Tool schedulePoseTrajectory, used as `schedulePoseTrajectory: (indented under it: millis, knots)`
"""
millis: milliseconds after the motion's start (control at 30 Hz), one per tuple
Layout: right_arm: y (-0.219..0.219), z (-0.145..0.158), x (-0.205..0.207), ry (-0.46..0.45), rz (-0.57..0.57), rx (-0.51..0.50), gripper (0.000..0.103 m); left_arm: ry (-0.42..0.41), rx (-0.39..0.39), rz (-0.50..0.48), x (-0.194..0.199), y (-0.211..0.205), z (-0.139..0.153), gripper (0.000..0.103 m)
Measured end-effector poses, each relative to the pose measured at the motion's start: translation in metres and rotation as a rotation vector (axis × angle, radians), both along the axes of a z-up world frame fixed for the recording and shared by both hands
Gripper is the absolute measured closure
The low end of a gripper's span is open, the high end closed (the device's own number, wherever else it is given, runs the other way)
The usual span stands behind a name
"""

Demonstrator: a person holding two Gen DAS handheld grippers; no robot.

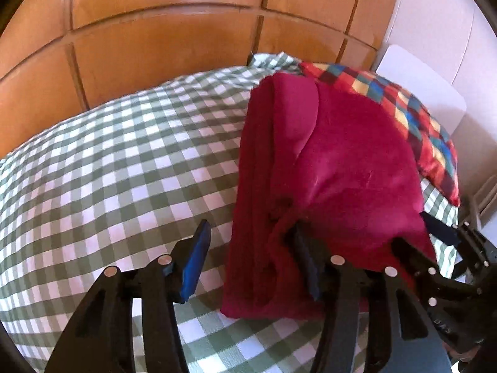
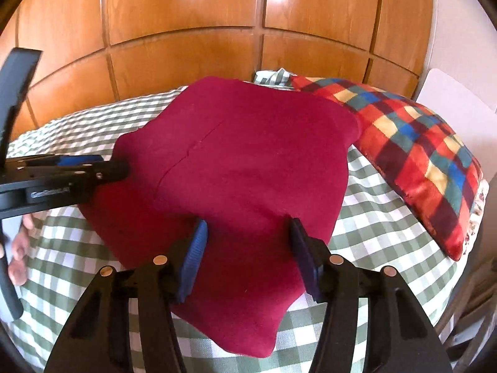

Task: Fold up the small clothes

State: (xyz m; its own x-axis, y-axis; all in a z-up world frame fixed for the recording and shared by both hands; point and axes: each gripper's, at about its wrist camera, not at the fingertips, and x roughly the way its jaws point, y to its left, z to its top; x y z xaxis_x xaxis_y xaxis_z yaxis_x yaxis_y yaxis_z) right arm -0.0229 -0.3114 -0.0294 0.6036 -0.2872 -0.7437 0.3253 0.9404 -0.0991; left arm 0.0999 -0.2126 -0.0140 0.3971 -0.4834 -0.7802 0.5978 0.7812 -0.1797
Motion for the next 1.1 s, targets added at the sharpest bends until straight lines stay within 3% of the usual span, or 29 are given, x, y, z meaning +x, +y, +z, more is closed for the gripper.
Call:
schedulePoseTrajectory:
  millis: [167, 300, 367, 467, 700, 767, 900, 1000, 1100]
  knots:
    - [0.0, 0.004, 0.0, 0.003, -0.018, 0.002, 0.045, -0.036, -0.012, 0.029, -0.014, 0.011, 0.013, 0.05]
    - [0.005, 0.007, -0.003, 0.006, -0.035, 0.027, 0.033, -0.065, -0.029, 0.054, -0.027, 0.021, 0.026, 0.049]
    - [0.005, 0.006, -0.005, 0.007, -0.045, 0.039, 0.026, -0.097, -0.033, 0.063, -0.036, 0.027, 0.035, 0.041]
    - [0.005, 0.004, -0.007, 0.011, -0.082, 0.063, 0.024, -0.14, -0.046, 0.081, -0.048, 0.037, 0.047, 0.037]
    - [-0.001, 0.001, -0.017, 0.031, -0.187, 0.154, 0.019, -0.157, -0.071, 0.119, -0.065, 0.057, 0.061, 0.036]
    - [0.001, 0.004, -0.02, 0.035, -0.193, 0.137, 0.019, -0.172, -0.067, 0.126, -0.071, 0.061, 0.065, 0.035]
    - [0.015, 0.029, -0.028, -0.013, -0.179, -0.009, 0.019, -0.184, -0.074, 0.128, -0.078, 0.064, 0.068, 0.033]
    - [0.02, 0.045, -0.032, -0.063, -0.141, -0.028, 0.019, -0.184, -0.074, 0.131, -0.078, 0.063, 0.068, 0.033]
    - [0.022, 0.041, -0.027, -0.047, -0.115, -0.044, 0.019, -0.175, -0.069, 0.136, -0.075, 0.06, 0.064, 0.033]
